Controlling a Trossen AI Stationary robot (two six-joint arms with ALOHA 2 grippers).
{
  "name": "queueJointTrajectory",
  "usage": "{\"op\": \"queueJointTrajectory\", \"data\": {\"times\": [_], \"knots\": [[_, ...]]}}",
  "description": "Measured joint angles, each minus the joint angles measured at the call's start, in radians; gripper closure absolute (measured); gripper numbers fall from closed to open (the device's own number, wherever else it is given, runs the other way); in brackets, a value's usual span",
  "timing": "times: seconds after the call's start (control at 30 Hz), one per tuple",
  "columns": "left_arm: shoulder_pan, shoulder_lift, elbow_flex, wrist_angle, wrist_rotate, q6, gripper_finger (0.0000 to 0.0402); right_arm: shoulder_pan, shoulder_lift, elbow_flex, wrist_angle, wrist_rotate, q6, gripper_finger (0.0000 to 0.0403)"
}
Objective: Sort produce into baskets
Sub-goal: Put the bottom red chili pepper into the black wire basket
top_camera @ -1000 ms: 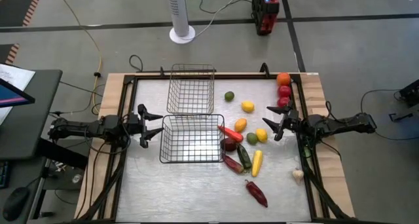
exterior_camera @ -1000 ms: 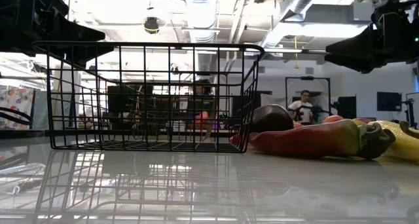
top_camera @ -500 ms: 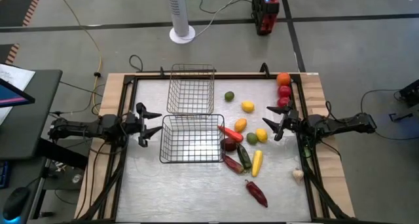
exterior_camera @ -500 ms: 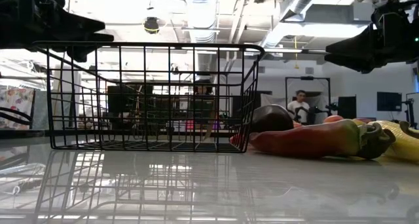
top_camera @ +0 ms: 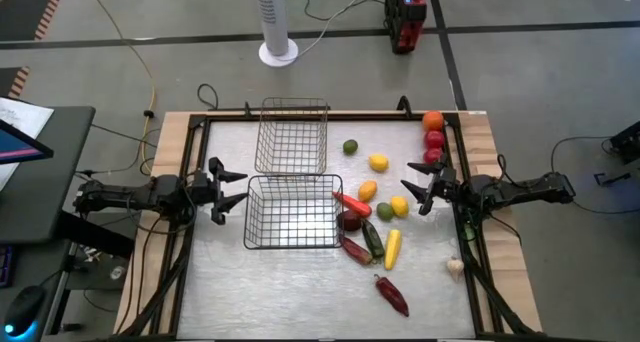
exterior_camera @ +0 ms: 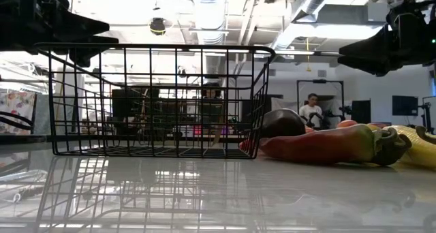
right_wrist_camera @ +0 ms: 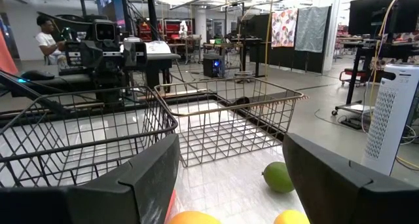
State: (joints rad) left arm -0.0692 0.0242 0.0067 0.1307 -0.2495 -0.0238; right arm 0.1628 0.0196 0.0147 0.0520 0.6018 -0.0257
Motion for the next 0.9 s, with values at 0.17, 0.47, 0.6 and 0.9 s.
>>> {"op": "queueJointTrajectory", "data": {"times": [0.17,0.47,0.6,0.9], "knots": [[0.001,0.0,0.0,-0.014,-0.125,-0.006,0.0152,0.0,0.0,-0.002,0.03,0.0,0.071,0.0102],[0.001,0.0,0.0,-0.035,-0.337,0.05,0.0152,-0.002,0.0,-0.003,0.053,-0.001,0.22,0.0102],[0.001,0.0,0.0,-0.014,-0.462,0.026,0.0152,-0.002,0.0,-0.003,0.053,-0.001,0.281,0.0102],[0.008,0.004,0.026,0.072,-0.375,0.028,0.0152,-0.037,0.0,-0.001,0.067,-0.002,0.314,0.0102]]}}
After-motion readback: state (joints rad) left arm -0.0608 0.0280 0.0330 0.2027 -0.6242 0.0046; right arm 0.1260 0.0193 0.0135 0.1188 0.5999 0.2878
